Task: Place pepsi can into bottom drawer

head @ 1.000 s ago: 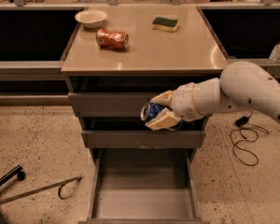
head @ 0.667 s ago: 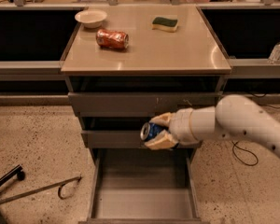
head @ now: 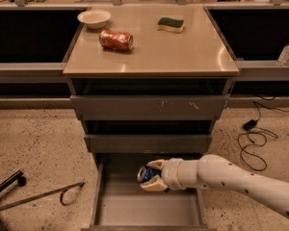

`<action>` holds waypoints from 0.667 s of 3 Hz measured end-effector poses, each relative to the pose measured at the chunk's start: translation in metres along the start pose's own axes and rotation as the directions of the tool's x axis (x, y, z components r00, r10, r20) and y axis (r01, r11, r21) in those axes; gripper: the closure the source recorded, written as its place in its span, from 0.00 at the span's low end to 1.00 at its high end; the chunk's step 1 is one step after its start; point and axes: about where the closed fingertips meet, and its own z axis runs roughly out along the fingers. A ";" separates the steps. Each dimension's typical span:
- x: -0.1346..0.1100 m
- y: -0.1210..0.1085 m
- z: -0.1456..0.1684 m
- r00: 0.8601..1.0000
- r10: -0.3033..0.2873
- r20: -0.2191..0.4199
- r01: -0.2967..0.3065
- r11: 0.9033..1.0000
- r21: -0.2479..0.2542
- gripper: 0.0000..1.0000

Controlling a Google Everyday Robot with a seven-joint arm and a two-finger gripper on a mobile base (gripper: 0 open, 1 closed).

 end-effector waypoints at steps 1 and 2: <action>-0.001 -0.009 0.002 1.000 0.007 0.013 -0.007 0.999 0.035 1.00; -0.001 -0.009 0.002 1.000 0.007 0.013 -0.007 0.999 0.035 1.00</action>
Offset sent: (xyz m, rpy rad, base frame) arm 0.0099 -0.0006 -0.0011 0.0122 -0.0205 -0.0355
